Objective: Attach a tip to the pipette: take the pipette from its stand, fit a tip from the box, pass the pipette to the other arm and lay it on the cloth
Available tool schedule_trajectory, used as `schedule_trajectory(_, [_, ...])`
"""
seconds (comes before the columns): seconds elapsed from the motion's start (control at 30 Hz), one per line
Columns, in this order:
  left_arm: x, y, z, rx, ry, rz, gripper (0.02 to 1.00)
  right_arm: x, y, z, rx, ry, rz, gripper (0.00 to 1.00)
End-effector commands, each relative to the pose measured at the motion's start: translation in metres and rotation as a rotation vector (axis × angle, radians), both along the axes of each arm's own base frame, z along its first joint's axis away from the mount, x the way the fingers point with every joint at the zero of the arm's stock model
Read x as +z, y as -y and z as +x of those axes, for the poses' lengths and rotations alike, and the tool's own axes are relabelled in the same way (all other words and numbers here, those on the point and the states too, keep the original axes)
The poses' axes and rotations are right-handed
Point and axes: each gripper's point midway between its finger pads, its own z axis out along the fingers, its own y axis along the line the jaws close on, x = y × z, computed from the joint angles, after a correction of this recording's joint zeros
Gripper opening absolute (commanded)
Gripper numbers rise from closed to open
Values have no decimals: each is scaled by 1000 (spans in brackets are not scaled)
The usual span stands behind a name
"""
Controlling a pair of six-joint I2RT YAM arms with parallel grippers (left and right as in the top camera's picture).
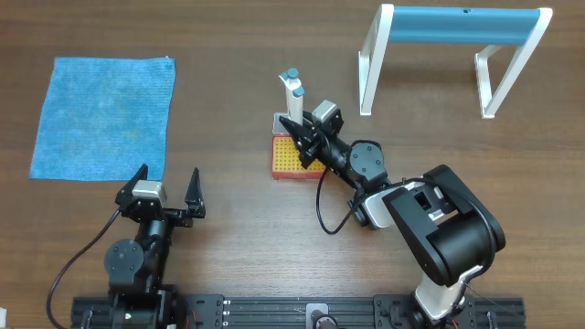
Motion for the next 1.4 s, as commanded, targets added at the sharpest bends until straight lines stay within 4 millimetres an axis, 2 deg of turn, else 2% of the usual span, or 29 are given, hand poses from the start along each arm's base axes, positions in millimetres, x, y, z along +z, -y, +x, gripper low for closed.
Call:
schedule_trajectory(0.03, [-1,0,0,2,-4,-12,965,-2,-6,6,5,-6,12,82])
schedule_trajectory(0.83, [-1,0,0,2,-3,-12,965,-11,-15,-4,85,-28,-7,80])
schedule_trajectory(1.23, [-1,0,0,2,-3,-12,965,-33,-15,-3,84,-54,-35,77])
schedule_trajectory(1.4, [-1,0,0,2,-4,-12,965,-52,-11,-16,90,-106,-61,80])
